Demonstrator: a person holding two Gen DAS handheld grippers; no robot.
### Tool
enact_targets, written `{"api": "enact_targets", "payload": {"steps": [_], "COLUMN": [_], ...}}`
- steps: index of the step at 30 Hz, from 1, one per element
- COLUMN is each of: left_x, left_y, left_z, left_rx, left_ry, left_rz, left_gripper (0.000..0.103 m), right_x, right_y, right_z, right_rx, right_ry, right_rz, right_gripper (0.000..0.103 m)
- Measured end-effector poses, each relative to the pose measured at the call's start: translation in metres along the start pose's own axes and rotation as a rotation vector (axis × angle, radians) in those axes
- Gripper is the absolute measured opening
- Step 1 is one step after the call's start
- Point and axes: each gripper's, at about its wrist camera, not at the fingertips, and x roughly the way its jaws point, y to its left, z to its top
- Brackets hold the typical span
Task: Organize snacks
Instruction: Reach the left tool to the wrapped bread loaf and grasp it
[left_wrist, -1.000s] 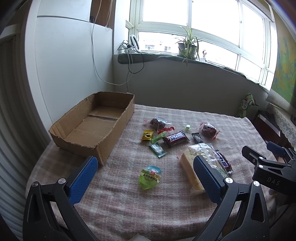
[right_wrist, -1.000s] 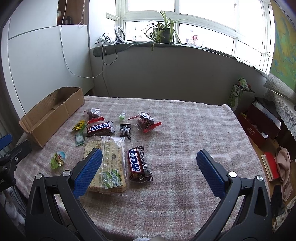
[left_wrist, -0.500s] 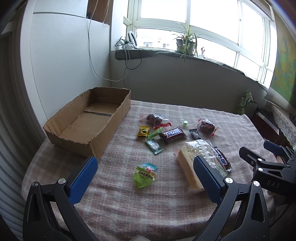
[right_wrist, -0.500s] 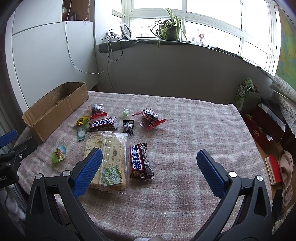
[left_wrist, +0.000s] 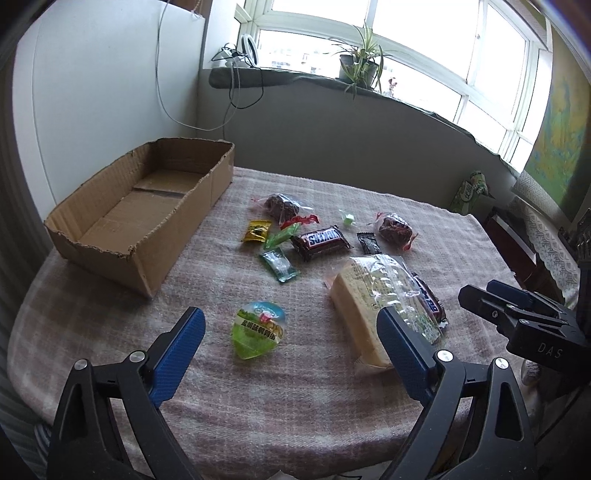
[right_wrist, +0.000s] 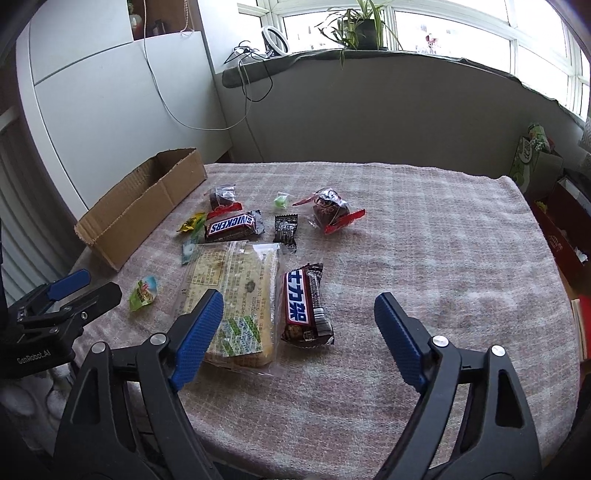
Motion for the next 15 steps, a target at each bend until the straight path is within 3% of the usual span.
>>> {"api": "enact_targets", "payload": {"steps": [5,8,15], "left_x": [0.01,0.018,0.03], "left_y": [-0.004,-0.006,-0.016], "left_z": [-0.004,-0.007,-0.012], "left_rx": [-0.017,-0.04,-0.042], "left_ry": [0.057,0.099,0.159], "left_rz": [-0.092,-0.16,-0.242], "left_gripper": [0.077,0.067,0.056], "right_x": [0.017,0.026,0.05], "right_y": [-0.004,-0.005,-0.009], "right_z": [-0.001,0.0,0.001], "right_rx": [0.058,0.073,0.133], "right_ry": [0.082,0.126,0.216], "right_rz": [0.172,0.231,0.318], "right_gripper": [0.073,0.071,0.063]}}
